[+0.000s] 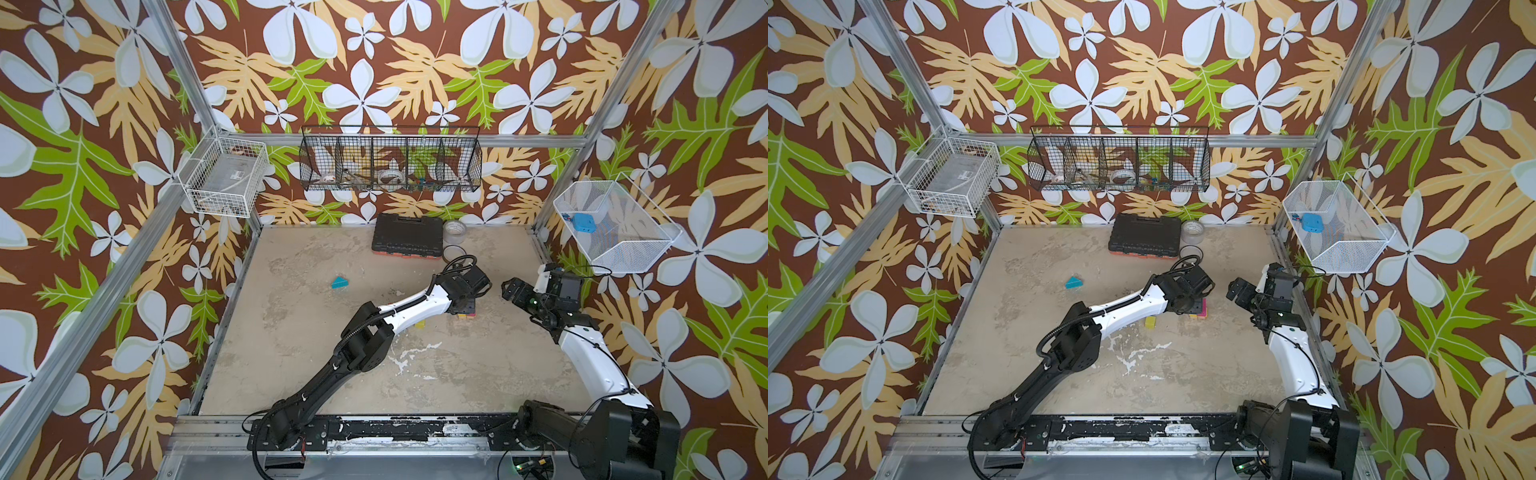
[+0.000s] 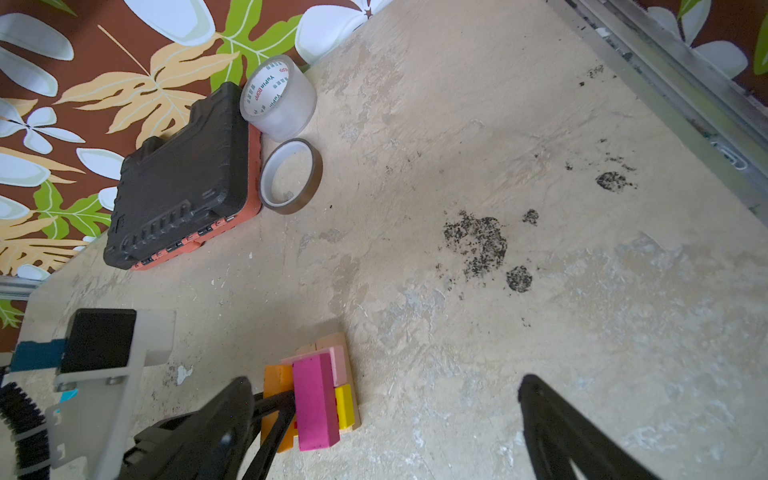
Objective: Build the wood block tower
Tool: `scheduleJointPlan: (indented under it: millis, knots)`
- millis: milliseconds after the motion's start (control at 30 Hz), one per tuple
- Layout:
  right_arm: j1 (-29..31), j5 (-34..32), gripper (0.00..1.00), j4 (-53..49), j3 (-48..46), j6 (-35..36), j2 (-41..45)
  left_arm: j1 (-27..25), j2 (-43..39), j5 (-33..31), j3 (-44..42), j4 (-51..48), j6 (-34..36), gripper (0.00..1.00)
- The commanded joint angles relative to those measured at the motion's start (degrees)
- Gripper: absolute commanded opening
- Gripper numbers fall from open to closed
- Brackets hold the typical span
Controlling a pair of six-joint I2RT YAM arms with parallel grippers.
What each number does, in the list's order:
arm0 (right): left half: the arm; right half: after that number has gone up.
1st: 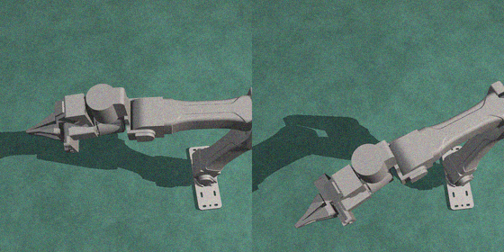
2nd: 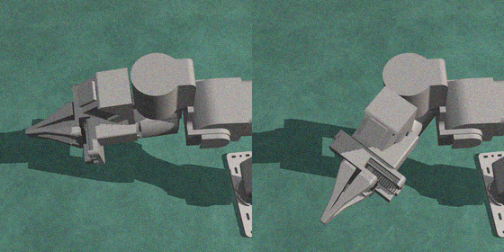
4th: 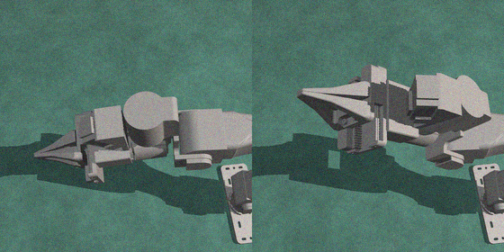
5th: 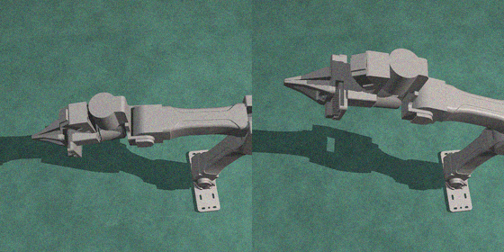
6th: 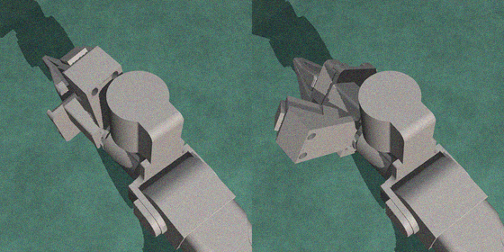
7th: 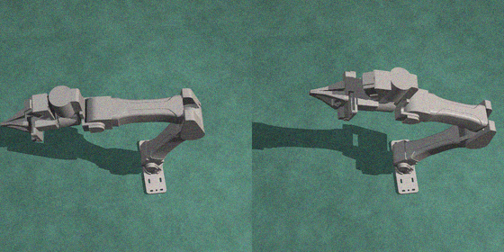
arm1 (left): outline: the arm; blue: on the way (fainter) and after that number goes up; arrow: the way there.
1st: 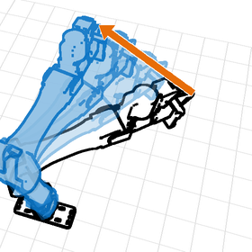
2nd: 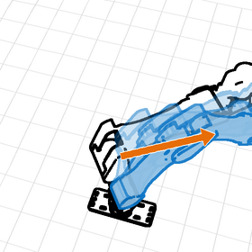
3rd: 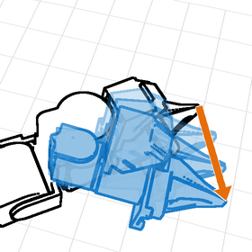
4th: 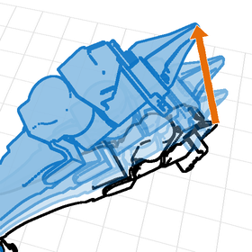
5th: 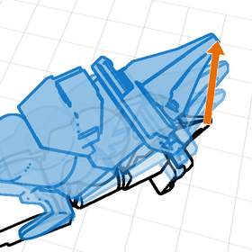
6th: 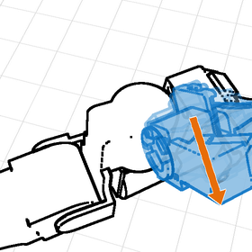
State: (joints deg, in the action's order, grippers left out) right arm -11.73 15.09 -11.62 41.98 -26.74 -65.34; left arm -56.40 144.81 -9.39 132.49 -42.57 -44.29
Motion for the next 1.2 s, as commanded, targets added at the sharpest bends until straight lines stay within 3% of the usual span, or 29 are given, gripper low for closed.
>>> scheduleJointPlan:
  millis: [0,700,1167]
  knots:
    - [0.0,0.4,0.99,1.1,0.3,0.1,-0.1,0.0,0.5,0.8,0.5,0.9,-0.4,0.17]
    - [0.0,0.9,0.99,1.3,0.4,0.1,-1.0,0.0,-0.2,1.6,0.6,1.3,-0.4,0.38]
    - [0.0,0.9,0.98,2.0,-0.6,-0.6,-3.1,0.0,-2.4,1.4,-0.6,1.1,-0.7,0.36]
